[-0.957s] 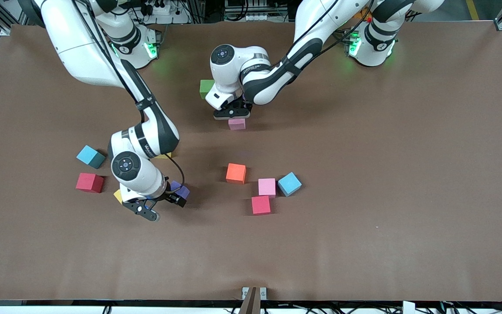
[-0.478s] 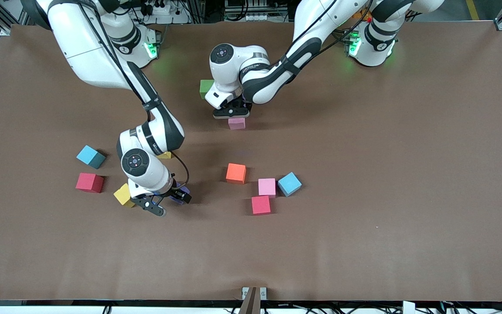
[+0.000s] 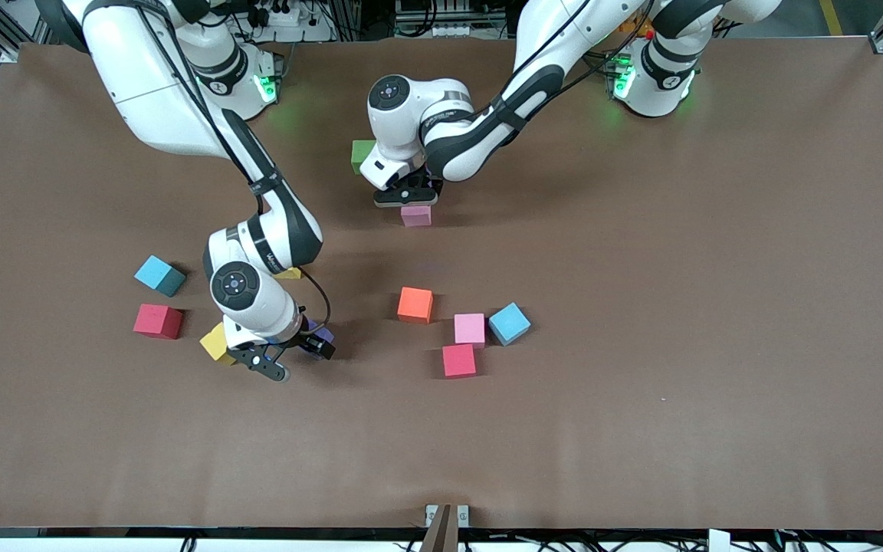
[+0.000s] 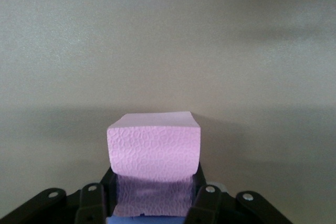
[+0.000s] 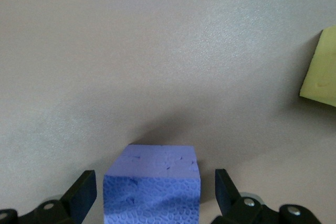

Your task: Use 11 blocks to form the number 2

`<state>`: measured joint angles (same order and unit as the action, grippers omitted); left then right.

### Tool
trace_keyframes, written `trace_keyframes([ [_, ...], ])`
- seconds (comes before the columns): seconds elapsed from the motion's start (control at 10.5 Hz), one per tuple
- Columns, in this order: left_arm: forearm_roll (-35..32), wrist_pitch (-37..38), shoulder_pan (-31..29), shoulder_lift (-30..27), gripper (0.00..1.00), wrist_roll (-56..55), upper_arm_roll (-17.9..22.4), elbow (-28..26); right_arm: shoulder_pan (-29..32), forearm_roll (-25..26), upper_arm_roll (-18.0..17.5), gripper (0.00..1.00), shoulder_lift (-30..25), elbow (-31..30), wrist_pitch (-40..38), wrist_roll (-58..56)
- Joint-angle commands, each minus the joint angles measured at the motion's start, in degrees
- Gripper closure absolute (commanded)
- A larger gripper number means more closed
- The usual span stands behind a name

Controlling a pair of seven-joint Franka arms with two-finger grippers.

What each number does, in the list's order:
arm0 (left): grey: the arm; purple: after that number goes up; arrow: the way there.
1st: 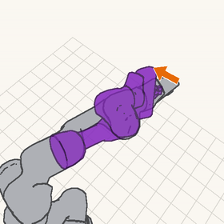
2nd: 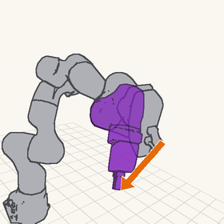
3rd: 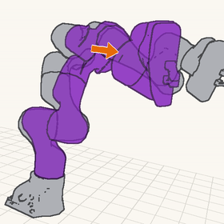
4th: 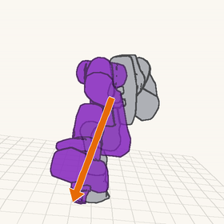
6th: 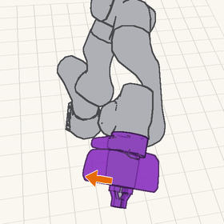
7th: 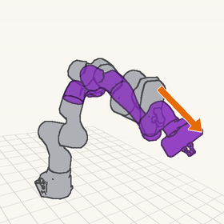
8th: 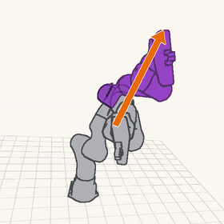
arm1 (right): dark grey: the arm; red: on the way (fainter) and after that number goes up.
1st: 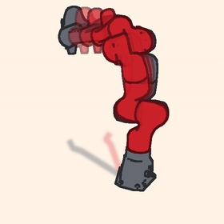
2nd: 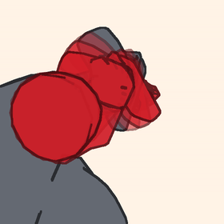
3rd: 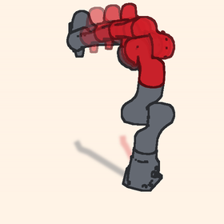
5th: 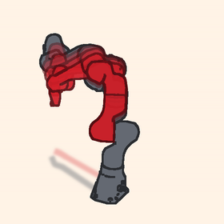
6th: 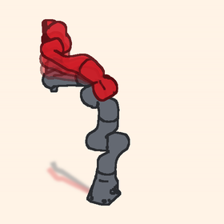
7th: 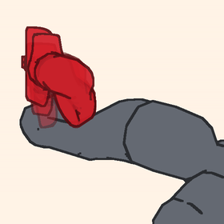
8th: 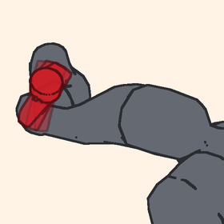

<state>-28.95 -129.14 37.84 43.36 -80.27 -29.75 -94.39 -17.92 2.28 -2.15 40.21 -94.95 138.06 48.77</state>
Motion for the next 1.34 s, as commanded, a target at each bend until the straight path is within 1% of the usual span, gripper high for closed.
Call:
trace_keyframes([
  [0.0,-1.11,0.73,0.57,0.67,0.34,0.20,0.22,0.08,0.34,-0.88,-0.22,0.00,-0.39,0.12,-0.07,0.36],
  [0.19,-1.11,0.73,0.48,0.67,0.18,0.12,0.22,0.17,0.43,-0.96,-0.22,0.00,-0.39,0.21,0.01,0.27],
  [0.29,-1.11,0.73,0.48,0.67,0.17,0.20,0.22,0.08,0.43,-0.96,-0.22,0.00,-0.39,0.21,0.01,0.36],
  [0.38,-1.11,0.73,0.48,0.67,0.17,0.12,0.22,0.08,0.34,-0.96,-0.22,0.26,-0.39,0.12,0.01,0.36],
  [0.48,-1.11,0.73,0.48,0.67,0.17,-0.06,0.22,0.17,0.43,-0.96,-0.31,0.80,-0.39,0.21,0.01,0.36],
  [0.57,-1.02,0.82,0.39,0.41,0.15,0.03,0.22,0.43,0.34,-0.96,-0.31,1.00,-0.48,0.12,-0.07,0.36],
  [0.77,-0.40,2.39,-0.22,-1.07,0.00,0.20,0.14,0.78,0.25,-0.96,-0.31,1.00,-0.74,0.12,-0.16,0.27],
  [0.86,-0.40,2.84,-0.40,-1.95,0.00,0.99,0.14,0.87,-0.01,-1.05,-0.31,1.00,-0.92,0.03,-0.51,0.44],
  [0.96,0.03,3.02,-0.83,-3.27,0.00,1.34,0.05,0.96,-0.27,-2.79,-0.31,1.00,-1.27,-0.14,-0.77,2.45],
  [1.05,0.91,4.58,-1.62,-4.33,0.00,1.35,-0.13,1.05,-1.06,-3.51,-0.23,1.00,-2.49,-0.58,-1.39,4.73],
  [1.15,1.52,6.08,-1.80,-6.60,0.00,1.35,-0.13,0.96,-2.20,-3.51,-0.22,1.00,-4.50,-2.58,-2.09,7.62],
  [1.24,1.62,7.66,-3.20,-8.88,0.00,1.43,-0.04,0.96,-2.99,-3.51,-0.22,1.00,-7.22,-5.65,-2.18,9.65],
])
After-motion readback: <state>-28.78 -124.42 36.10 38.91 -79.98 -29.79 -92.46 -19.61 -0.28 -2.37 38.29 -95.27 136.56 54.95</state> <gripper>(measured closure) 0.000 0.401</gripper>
